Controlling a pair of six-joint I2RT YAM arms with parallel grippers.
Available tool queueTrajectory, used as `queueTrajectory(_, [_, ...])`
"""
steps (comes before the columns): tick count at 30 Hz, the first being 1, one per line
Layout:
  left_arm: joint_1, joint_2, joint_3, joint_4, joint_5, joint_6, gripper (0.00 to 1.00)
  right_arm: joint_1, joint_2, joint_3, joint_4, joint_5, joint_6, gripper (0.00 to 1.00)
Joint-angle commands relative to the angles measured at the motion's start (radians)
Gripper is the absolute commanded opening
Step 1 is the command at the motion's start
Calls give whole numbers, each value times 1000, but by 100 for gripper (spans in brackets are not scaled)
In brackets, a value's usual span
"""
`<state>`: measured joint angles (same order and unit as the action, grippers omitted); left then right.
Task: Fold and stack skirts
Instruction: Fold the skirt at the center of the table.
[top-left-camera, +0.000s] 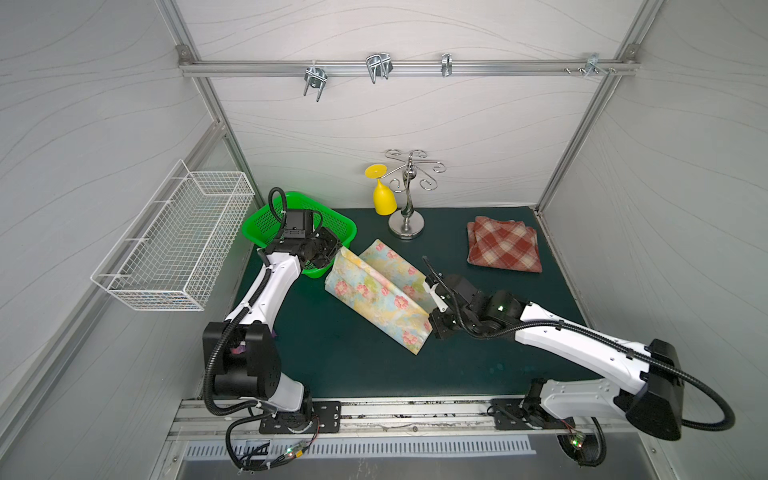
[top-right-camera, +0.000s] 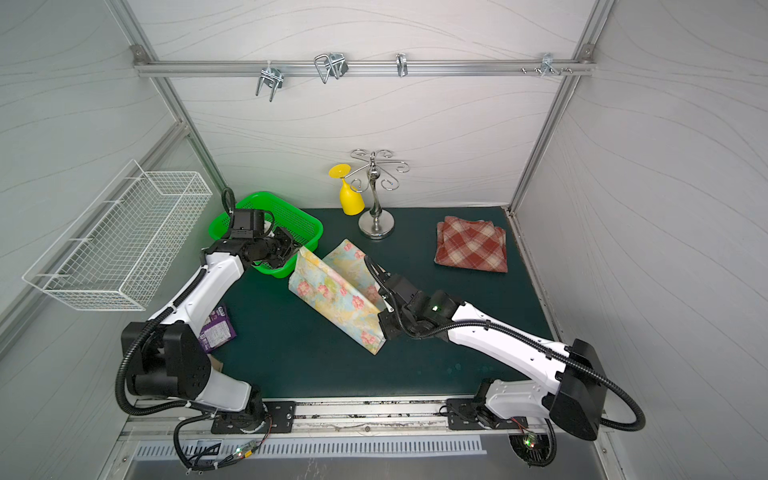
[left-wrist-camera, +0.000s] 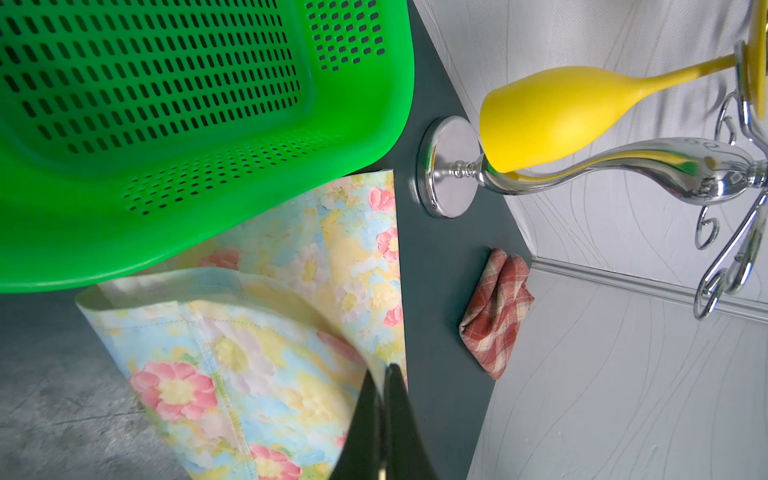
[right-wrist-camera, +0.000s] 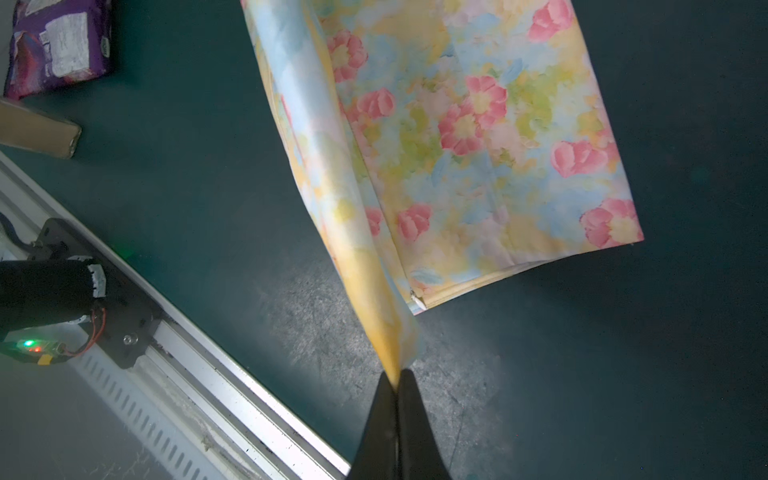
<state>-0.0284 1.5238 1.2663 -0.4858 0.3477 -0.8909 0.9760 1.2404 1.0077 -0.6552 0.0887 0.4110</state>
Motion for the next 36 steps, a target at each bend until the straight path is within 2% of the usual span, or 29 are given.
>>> queueTrajectory(1, [-10, 35, 66, 64, -44, 1, 0, -52, -7, 4, -20, -51, -40, 1])
queueTrajectory(20, [-103, 324, 261, 59, -58, 24, 0, -271, 63, -76, 64, -205, -62, 1])
queueTrajectory(30, [-123, 463, 330, 70, -61, 27, 0, -403, 168, -106, 113, -257, -74, 1])
queueTrajectory(36, [-122, 485, 349, 76, -83, 21, 0, -452, 261, -89, 154, -288, -78, 1])
